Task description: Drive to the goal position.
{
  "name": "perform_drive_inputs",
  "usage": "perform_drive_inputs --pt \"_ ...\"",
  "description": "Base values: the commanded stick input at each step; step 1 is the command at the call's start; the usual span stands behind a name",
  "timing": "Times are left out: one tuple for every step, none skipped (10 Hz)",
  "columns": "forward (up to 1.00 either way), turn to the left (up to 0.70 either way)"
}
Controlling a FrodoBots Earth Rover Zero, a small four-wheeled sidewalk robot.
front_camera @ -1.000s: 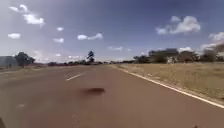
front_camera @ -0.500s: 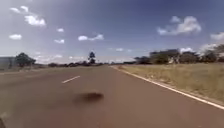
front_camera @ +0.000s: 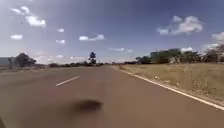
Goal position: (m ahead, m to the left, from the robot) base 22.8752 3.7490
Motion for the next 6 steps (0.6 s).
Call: perform_drive_inputs --pt "0.85 -0.34" --pt "0.85 -0.23" --pt "0.85 -0.03" --pt "0.85 0.0" --pt "0.85 0.0" --pt "0.85 0.0"
